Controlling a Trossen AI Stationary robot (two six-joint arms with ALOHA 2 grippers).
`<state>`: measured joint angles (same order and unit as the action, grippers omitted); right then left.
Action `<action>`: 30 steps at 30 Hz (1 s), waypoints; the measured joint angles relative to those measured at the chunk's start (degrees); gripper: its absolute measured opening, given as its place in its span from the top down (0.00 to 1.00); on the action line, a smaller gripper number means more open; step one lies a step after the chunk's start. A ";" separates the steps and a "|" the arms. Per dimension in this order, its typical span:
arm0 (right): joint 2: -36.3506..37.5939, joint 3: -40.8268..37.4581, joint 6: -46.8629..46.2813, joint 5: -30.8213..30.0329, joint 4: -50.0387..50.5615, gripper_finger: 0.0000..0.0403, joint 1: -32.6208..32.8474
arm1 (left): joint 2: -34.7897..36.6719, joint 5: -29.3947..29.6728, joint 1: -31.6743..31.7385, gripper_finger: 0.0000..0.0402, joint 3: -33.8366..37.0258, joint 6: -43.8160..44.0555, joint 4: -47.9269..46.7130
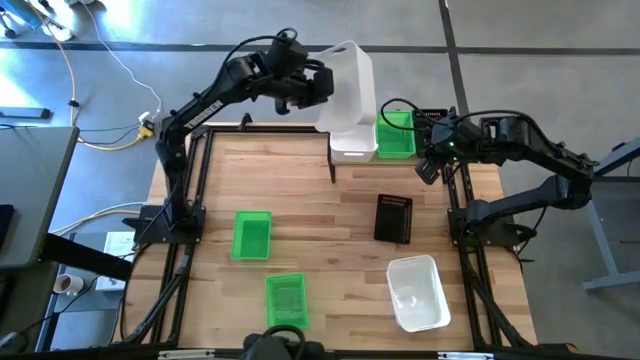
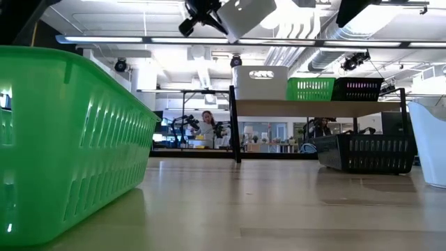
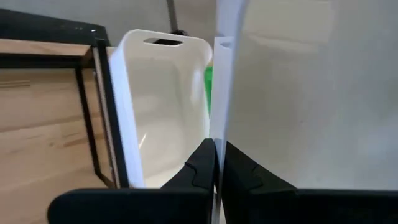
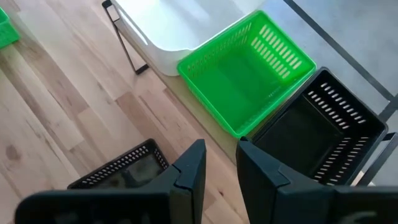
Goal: Stack baskets on shelf by color
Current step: Stack the top white bin on top of the white bin
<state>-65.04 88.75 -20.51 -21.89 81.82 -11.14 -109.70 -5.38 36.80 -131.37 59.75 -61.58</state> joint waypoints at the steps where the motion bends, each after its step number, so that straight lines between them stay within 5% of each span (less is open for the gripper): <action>1: 0.00 0.00 0.00 0.00 0.00 0.81 0.00 | -0.56 0.01 0.11 1.00 -1.01 0.22 -1.18; 30: -0.04 0.00 1.49 -1.97 -0.51 0.81 -0.03 | -5.58 3.75 -3.08 1.00 -2.56 -0.57 -7.60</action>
<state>-65.08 88.75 -19.03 -23.86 81.31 -11.17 -115.28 -1.63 33.72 -133.93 59.18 -69.19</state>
